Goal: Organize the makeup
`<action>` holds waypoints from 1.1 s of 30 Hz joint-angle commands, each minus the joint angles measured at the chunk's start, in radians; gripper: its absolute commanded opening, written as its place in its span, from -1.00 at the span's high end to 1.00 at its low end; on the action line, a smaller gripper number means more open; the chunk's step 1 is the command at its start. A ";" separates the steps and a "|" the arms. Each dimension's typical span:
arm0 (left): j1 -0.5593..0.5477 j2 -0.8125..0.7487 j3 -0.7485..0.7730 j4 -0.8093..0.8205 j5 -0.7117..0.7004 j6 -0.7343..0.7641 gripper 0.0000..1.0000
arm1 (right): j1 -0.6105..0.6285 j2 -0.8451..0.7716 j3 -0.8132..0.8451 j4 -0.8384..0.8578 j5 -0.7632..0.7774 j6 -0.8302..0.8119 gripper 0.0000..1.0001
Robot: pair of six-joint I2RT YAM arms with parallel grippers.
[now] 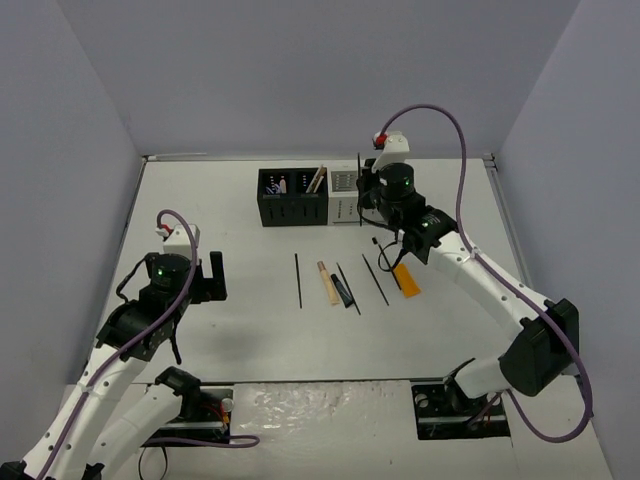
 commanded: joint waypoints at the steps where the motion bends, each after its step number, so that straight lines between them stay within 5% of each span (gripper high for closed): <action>1: 0.009 0.002 0.015 0.037 -0.006 0.003 -0.94 | -0.048 0.020 0.028 0.313 0.024 -0.066 1.00; 16: 0.016 0.008 0.010 0.049 0.019 0.008 -0.94 | -0.121 0.307 0.012 0.991 -0.048 -0.139 1.00; 33: 0.034 0.009 0.000 0.076 0.050 0.013 -0.94 | -0.170 0.569 0.016 1.178 -0.110 -0.147 1.00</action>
